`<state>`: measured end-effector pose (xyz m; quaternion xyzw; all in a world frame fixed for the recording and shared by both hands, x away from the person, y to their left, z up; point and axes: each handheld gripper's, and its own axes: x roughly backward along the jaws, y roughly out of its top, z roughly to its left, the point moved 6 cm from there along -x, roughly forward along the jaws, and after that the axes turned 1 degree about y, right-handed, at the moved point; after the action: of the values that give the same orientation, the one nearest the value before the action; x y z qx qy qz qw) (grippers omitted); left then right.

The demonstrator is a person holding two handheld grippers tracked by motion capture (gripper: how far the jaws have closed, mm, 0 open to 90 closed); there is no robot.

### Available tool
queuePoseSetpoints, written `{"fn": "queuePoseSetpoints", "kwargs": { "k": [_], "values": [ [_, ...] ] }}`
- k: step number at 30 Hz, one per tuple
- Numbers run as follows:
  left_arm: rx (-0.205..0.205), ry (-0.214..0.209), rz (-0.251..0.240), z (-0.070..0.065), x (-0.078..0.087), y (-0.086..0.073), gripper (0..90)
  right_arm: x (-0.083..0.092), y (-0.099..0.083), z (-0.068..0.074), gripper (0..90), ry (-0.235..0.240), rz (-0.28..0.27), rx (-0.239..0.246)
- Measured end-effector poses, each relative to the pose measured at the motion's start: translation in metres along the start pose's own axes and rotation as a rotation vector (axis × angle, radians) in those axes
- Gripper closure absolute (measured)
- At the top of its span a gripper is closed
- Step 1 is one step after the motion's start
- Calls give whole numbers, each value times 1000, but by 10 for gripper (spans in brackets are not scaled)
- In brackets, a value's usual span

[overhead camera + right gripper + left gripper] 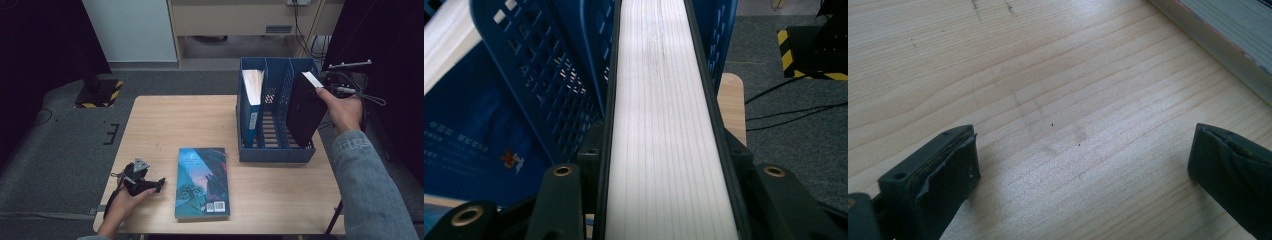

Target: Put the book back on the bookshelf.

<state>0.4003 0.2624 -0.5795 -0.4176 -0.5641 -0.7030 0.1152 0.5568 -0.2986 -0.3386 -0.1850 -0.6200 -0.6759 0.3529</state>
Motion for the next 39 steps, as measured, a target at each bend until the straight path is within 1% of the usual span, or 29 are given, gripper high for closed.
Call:
{"fn": "queuePoseSetpoints", "kwargs": {
  "k": [5,12,16,22,28,30,34,39],
  "values": [
    [-2,-2,-2,0,0,0,0,-11,-6,0,524,-8,3,-8],
    [-3,-3,-2,-1,0,0,0,-19,-13,-3,524,-9,9,-26],
    [-6,-5,-2,-1,0,0,0,-26,-18,-4,524,-17,5,-26],
    [-7,-5,-1,-1,0,0,0,-34,-25,-6,524,-20,20,-39],
    [-9,-6,0,-1,0,0,0,-40,-29,-7,524,-22,34,-37],
    [-10,-8,0,-1,0,0,0,-42,-31,-6,523,-21,47,-27],
    [-10,-8,0,-1,0,1,0,-42,-30,-4,523,-23,43,-25],
    [-12,-10,-1,-1,-1,1,0,-43,-32,-3,521,-29,53,-7]
  ]
}}
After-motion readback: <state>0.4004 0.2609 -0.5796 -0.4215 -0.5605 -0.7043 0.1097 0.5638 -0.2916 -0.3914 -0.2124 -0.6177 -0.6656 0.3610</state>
